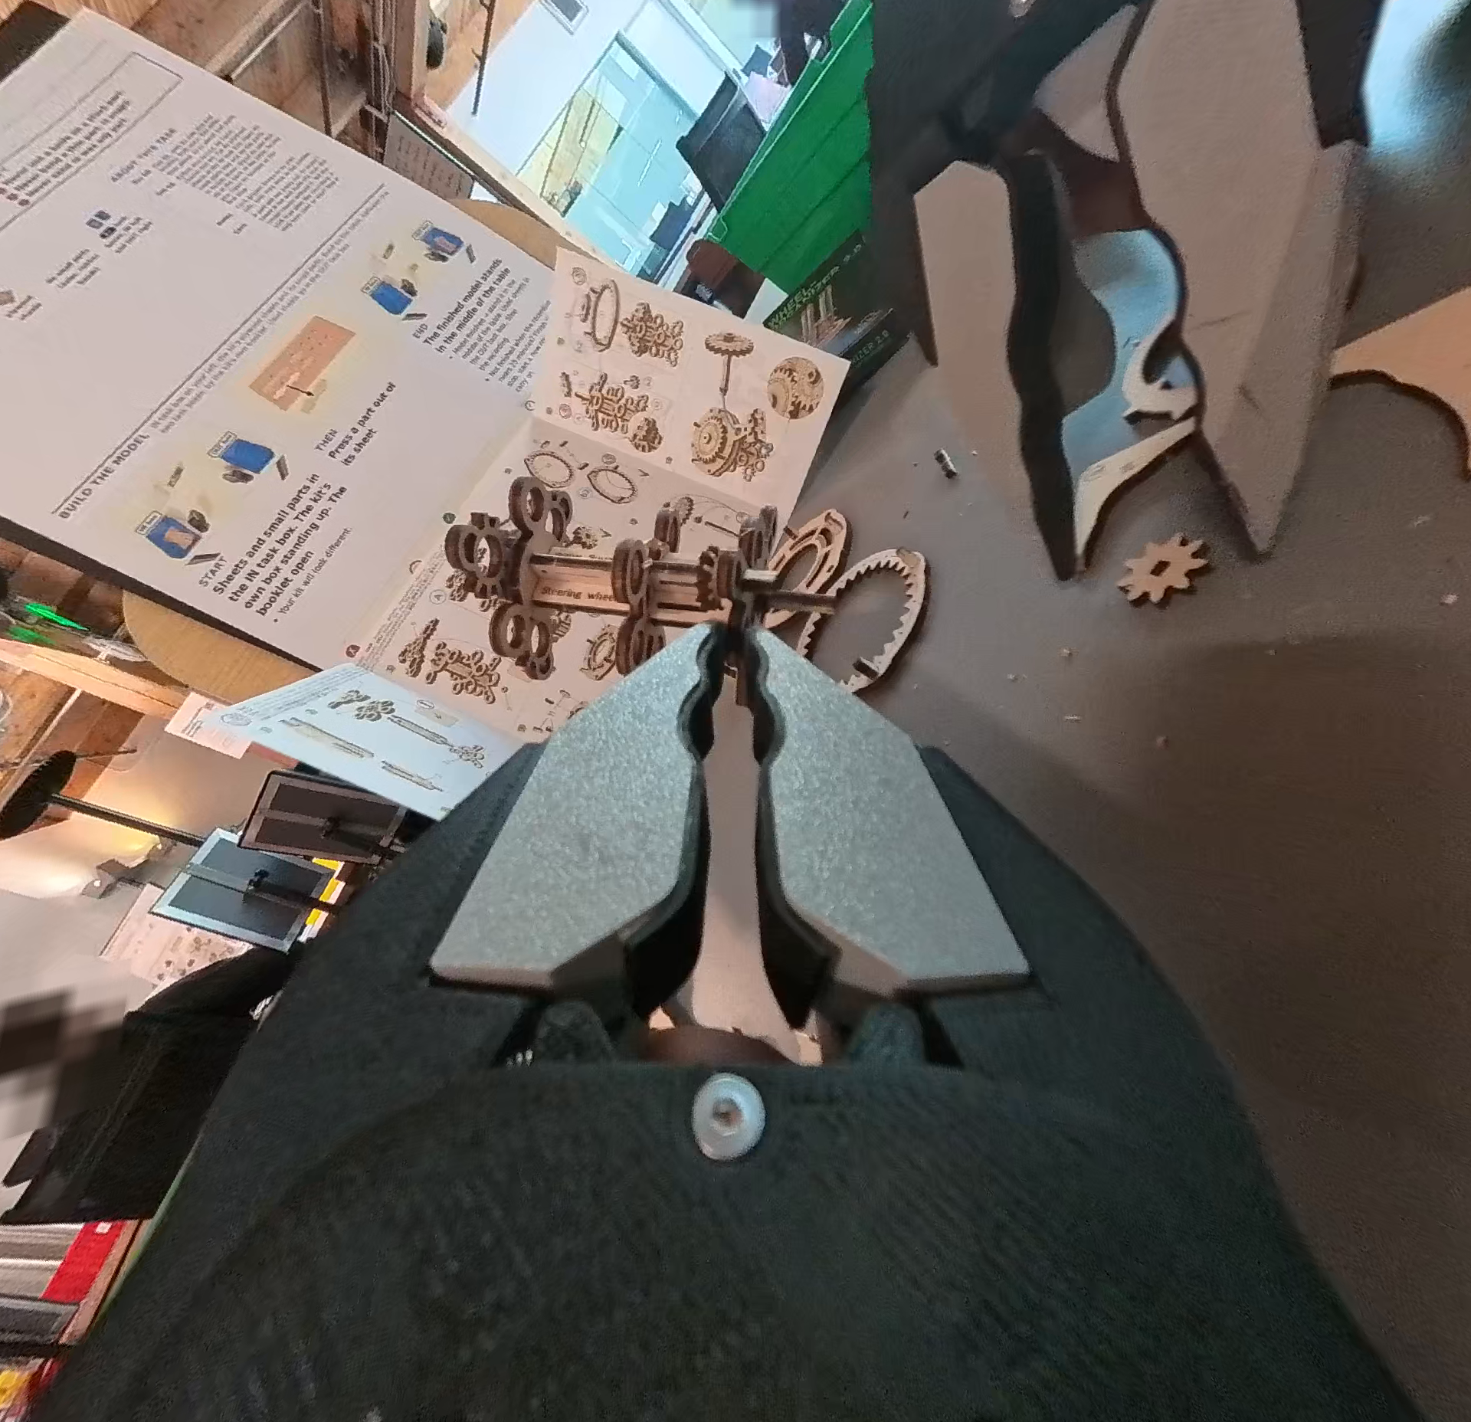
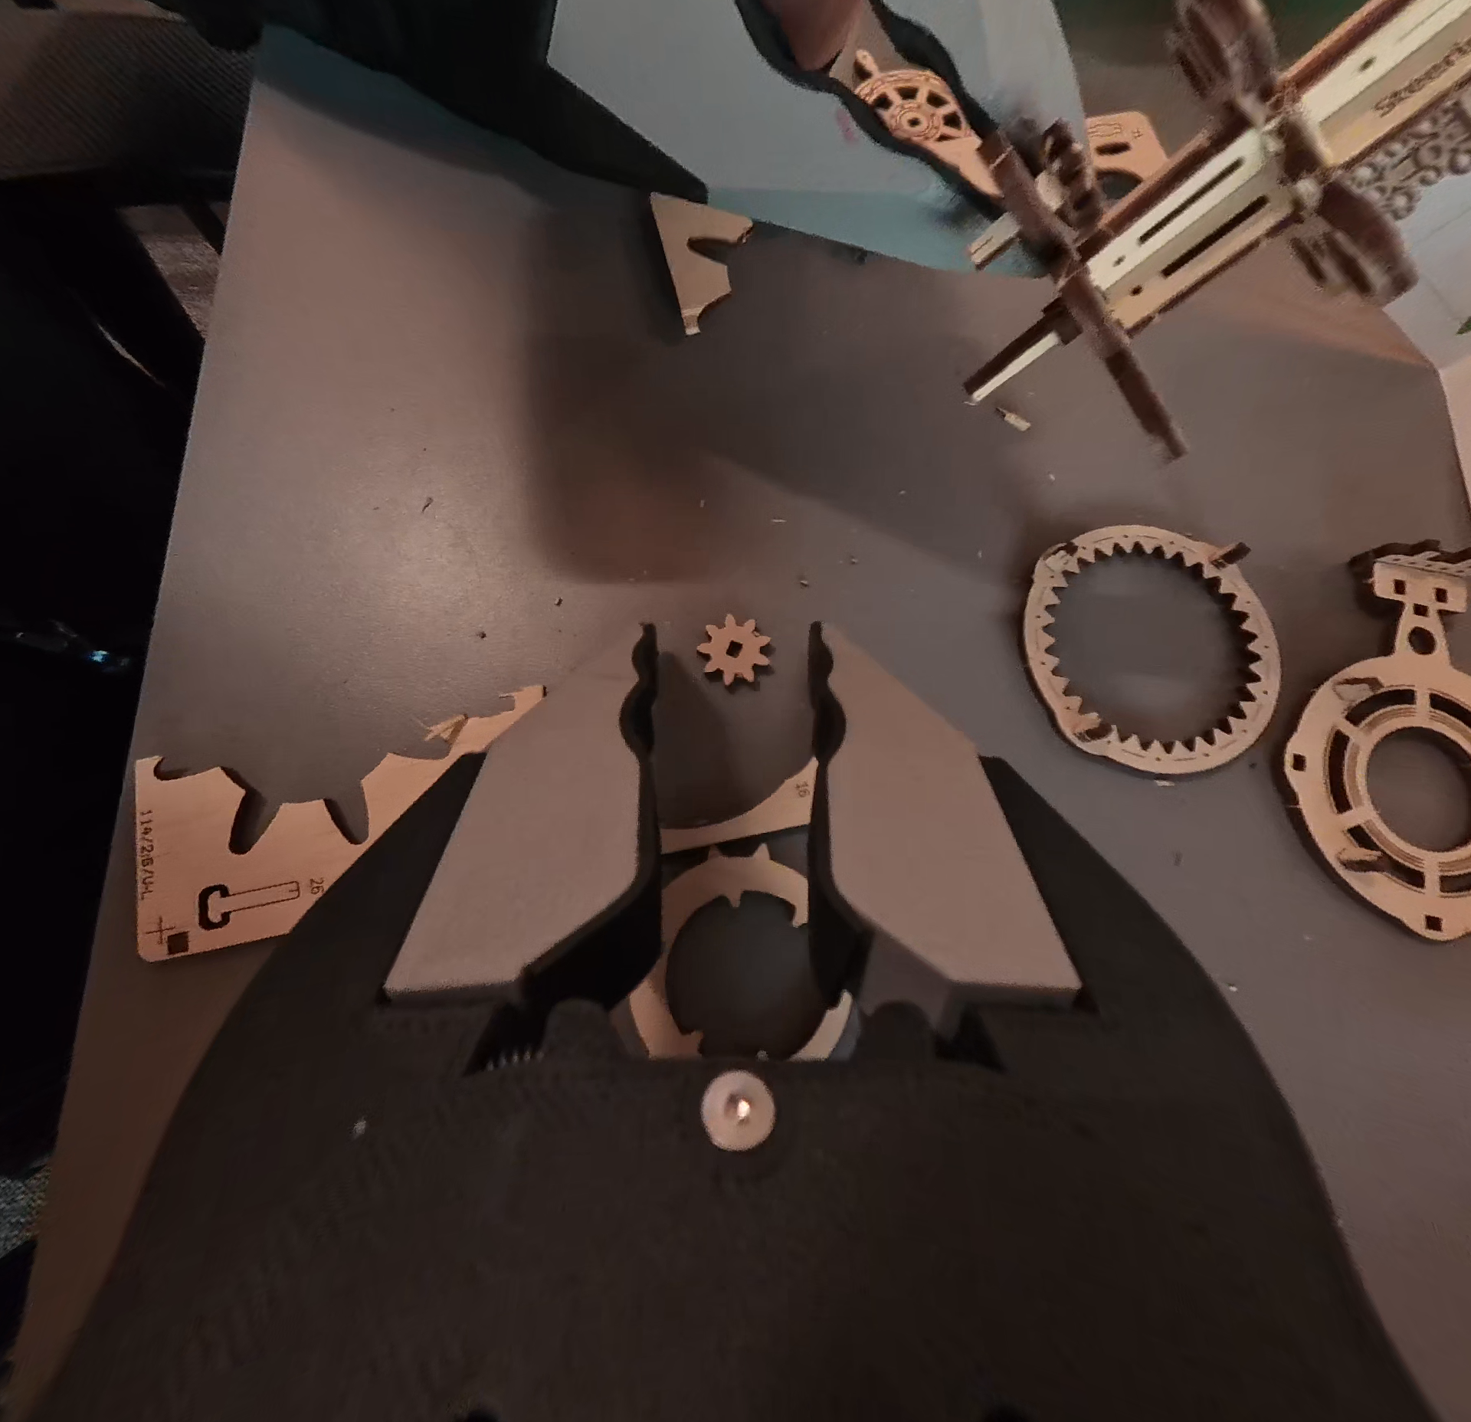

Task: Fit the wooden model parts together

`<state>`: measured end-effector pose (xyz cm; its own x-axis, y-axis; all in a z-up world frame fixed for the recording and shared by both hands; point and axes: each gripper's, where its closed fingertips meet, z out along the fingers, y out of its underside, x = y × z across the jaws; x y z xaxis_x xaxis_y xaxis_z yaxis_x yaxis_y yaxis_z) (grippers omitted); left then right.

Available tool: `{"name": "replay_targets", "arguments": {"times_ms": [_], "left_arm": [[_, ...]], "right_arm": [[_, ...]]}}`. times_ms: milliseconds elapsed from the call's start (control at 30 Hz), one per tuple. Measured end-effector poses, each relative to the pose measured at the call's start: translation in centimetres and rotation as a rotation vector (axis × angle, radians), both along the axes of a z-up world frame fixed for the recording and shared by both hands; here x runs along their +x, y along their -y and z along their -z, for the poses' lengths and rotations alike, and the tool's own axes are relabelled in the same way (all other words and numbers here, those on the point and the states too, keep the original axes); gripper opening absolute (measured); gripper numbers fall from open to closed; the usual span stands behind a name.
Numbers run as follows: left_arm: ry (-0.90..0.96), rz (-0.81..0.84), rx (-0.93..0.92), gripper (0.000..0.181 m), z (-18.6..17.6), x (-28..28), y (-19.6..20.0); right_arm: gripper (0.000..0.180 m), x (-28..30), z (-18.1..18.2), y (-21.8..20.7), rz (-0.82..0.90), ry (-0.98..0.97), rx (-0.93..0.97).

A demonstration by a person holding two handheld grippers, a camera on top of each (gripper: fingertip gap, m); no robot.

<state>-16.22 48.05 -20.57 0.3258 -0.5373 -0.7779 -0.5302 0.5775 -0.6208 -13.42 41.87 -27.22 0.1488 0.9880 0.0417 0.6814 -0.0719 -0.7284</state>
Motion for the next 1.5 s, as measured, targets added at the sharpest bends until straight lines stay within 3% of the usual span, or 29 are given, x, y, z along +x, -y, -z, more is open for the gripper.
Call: {"name": "replay_targets", "arguments": {"times_ms": [233, 600, 1133, 1300, 1500], "left_arm": [[-0.014, 0.002, 0.044, 0.0, -0.1, 0.0, 0.1], [-0.157, -0.035, 0.3, 0.0, -0.3, 0.4, 0.9], [-0.19, -0.047, 0.337, 0.0, -0.2, 0.4, 0.8], [-0.24, -0.052, 0.396, 0.0, 0.1, 0.6, 1.0], [-0.239, -0.062, 0.392, 0.0, 0.1, 0.4, 0.8]], "right_arm": [[0.034, 0.3, 0.5, -0.1, 0.004, 0.03, 0.007], [0.032, -0.2, 0.7, 0.2, -0.009, 0.015, -0.008], [0.028, -0.4, 0.7, 0.1, -0.002, 0.005, -0.007], [0.013, -0.5, 0.7, 0.0, -0.004, 0.007, 0.012], [0.024, -0.1, 0.5, -0.2, 0.005, 0.01, 0.016]]}}
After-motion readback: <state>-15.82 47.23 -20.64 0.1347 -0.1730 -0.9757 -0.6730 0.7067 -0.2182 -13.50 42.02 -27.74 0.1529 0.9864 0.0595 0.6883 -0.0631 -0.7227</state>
